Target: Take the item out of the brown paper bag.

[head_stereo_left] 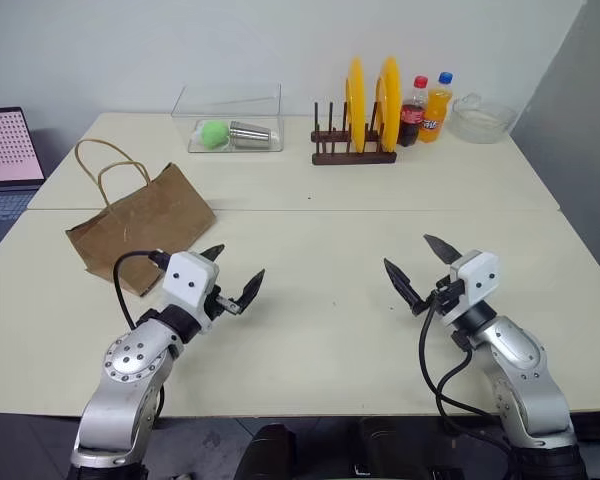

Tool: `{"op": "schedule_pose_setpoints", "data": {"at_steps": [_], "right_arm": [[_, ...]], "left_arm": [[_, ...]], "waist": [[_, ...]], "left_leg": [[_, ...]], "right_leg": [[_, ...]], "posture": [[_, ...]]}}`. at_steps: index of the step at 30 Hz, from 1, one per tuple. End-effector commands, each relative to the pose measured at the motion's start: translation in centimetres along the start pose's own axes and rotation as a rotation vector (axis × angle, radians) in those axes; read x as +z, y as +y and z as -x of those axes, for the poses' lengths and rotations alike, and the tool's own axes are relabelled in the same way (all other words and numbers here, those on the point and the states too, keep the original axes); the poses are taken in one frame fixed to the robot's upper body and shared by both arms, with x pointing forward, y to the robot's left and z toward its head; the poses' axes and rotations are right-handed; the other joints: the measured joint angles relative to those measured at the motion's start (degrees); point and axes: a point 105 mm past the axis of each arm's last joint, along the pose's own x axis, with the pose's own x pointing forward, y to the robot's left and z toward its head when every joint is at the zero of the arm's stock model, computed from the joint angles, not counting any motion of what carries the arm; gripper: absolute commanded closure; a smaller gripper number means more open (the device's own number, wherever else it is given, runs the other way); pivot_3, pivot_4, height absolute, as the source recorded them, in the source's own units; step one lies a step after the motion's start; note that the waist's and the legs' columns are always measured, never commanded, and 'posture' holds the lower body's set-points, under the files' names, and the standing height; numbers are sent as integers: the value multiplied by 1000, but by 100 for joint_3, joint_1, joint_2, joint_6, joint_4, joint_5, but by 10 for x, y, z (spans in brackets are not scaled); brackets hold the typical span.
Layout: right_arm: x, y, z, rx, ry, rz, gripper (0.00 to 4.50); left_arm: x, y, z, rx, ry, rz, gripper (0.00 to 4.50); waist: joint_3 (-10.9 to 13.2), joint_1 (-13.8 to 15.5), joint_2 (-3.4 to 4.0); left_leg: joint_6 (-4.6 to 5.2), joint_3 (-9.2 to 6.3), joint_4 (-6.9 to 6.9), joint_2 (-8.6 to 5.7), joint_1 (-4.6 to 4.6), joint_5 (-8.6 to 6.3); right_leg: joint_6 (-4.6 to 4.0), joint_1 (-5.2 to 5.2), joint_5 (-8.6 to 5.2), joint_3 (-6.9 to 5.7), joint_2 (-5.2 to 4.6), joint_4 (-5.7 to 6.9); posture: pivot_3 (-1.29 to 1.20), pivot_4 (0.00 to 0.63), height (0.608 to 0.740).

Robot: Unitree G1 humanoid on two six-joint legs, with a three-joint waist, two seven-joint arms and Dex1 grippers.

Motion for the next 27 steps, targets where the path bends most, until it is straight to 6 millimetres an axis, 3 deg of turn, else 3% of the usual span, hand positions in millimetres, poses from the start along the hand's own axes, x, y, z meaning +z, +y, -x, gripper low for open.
{"op": "schedule_pose_setpoints", "data": {"at_steps": [1,27], "right_arm": [[12,-6,2,-17,-50,24,0],[8,3,1,63,-9,10,0]], "left_arm": [[11,-1,-2,-16,-53,-20,38],[10,-2,-3,39,-60,-26,38]], "waist": [[0,0,0],[0,1,0]], "left_leg": [[0,-1,0,0,0,0],[0,-1,0,0,-1,0]], "right_leg": [[0,0,0,0,0,0],[0,0,0,0,0,-1]], "posture": [[0,150,740],[0,150,740]]}}
